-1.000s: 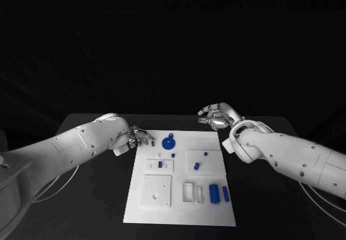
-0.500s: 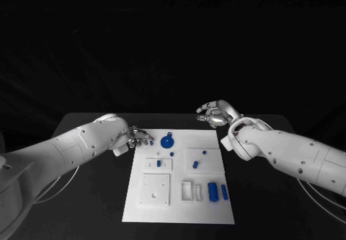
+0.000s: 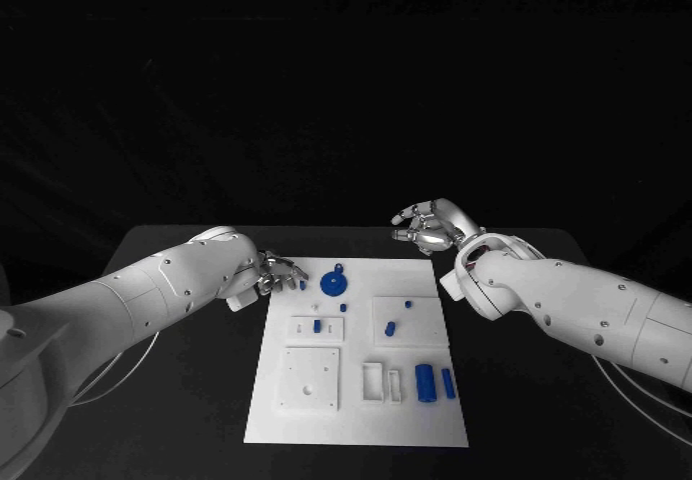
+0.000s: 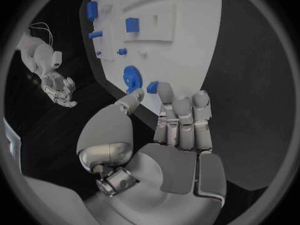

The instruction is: Assemble the parts on the task board

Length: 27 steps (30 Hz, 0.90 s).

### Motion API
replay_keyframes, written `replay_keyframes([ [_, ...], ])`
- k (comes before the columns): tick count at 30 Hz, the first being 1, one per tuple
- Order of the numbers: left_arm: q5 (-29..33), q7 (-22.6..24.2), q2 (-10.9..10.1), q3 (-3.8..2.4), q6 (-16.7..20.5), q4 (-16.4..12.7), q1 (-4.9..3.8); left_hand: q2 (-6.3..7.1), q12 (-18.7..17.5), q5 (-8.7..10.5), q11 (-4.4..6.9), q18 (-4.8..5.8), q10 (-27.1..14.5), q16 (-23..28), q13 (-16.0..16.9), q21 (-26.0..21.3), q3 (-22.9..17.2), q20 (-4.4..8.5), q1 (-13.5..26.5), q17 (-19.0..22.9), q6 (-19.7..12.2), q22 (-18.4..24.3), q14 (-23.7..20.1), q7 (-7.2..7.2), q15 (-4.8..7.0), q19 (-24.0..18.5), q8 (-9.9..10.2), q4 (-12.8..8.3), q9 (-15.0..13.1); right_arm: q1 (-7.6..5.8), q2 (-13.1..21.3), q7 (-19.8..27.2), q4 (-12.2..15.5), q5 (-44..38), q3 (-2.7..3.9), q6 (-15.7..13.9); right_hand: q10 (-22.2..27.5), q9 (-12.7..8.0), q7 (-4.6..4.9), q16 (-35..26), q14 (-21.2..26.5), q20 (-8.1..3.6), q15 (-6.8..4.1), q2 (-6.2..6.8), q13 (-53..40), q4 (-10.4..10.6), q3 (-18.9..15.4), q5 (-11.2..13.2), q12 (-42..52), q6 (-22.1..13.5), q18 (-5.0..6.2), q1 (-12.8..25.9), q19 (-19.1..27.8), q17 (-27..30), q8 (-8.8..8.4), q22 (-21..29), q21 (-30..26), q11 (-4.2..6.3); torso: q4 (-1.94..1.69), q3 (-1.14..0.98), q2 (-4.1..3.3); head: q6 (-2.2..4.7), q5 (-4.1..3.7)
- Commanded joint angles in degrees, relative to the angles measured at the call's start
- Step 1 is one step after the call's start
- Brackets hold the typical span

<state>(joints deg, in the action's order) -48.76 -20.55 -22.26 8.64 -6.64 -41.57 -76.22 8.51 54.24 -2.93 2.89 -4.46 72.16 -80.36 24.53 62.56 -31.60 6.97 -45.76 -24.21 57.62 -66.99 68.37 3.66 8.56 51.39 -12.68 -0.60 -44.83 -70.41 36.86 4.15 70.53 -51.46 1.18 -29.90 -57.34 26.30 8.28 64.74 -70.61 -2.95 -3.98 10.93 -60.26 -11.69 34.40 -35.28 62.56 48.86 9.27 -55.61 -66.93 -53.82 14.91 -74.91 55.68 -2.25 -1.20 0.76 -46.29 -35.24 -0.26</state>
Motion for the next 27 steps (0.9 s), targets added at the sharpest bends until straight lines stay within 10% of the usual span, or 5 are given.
replay_keyframes([
  [1, 0.1, 0.9, 0.4, -0.01, -0.7, 0.0, 0.05, -0.82, -0.3, 0.1, -0.13, 0.25, 0.4, -0.2, 0.1, 0.4, 0.1, 7.03, -0.1, -0.1, 0.3, -0.1, 0.1, 0.05, 0.41, 0.1, -0.2, -0.6, -0.1, -0.02, 0.0, 0.4, 0.1, -0.6, 0.03, 0.0, 0.1, -0.1, 0.48, -0.2, -0.2, 0.01, -0.08, -0.37, 0.1, -0.1, -0.1, -0.2, 0.3, 0.1, 5.72, 0.2, -0.5, -0.1, 0.14, -0.3, -0.3, 0.0, 0.02, 0.03, 0.01, 0.08, -0.05],
  [27, 0.9, 1.1, 1.3, 0.02, -0.5, 1.4, 0.67, -4.6, -0.8, 0.09, -0.1, 0.27, 0.9, -0.4, 0.2, 0.3, 0.1, 7.05, -1.4, 0.1, 0.6, -0.3, 0.3, 0.02, 0.44, 0.2, -0.1, -3.8, 0.1, -0.08, -0.2, 0.3, 0.1, -0.6, 0.03, 0.1, 0.1, -0.1, 0.46, -0.2, -0.3, -0.01, -0.09, -0.37, 0.2, -0.1, -0.1, -0.2, 0.4, 0.1, 5.72, 0.1, -0.6, -0.1, 0.17, -0.3, -0.4, 0.01, 0.01, 0.03, -0.02, -0.13, -0.39],
])
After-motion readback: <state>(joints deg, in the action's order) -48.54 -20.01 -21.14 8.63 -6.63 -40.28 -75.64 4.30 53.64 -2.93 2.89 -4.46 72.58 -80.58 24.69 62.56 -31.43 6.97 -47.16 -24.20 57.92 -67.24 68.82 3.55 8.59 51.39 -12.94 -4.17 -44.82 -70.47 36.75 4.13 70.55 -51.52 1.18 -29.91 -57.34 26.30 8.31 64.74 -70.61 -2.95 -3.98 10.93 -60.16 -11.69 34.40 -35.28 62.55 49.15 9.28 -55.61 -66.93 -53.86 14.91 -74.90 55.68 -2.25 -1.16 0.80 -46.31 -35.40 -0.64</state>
